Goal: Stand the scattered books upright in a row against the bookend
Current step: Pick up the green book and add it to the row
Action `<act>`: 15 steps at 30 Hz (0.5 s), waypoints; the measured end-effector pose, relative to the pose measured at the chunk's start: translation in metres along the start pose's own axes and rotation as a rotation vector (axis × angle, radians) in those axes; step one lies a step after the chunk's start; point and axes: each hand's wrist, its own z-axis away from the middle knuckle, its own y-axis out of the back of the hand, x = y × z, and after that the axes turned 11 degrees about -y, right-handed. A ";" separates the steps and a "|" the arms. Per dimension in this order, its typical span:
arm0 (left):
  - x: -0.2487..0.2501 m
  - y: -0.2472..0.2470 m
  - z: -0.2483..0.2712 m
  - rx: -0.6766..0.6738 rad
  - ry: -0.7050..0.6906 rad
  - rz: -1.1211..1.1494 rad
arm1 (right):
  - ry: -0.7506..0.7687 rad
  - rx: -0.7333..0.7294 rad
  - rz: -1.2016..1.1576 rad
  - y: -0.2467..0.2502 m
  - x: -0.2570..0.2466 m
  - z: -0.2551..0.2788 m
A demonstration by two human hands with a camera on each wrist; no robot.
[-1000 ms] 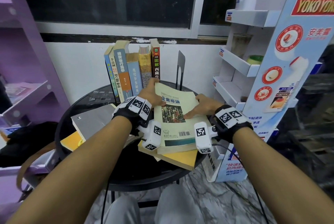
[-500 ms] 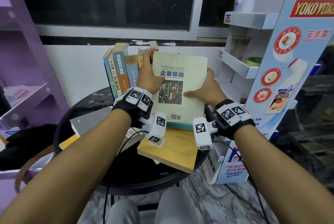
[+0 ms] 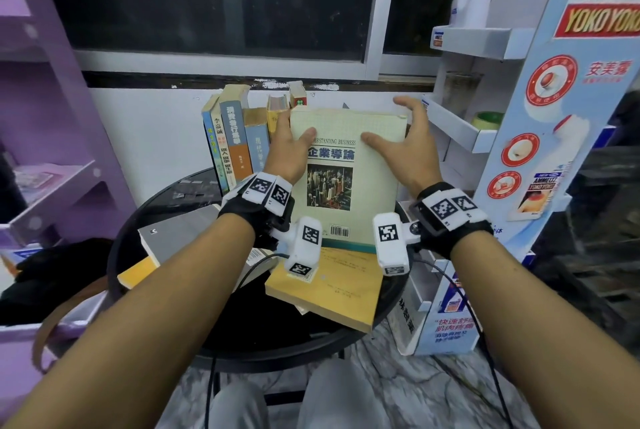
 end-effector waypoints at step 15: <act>0.009 0.003 -0.026 -0.134 0.125 -0.071 | 0.005 -0.239 0.345 0.001 -0.055 0.007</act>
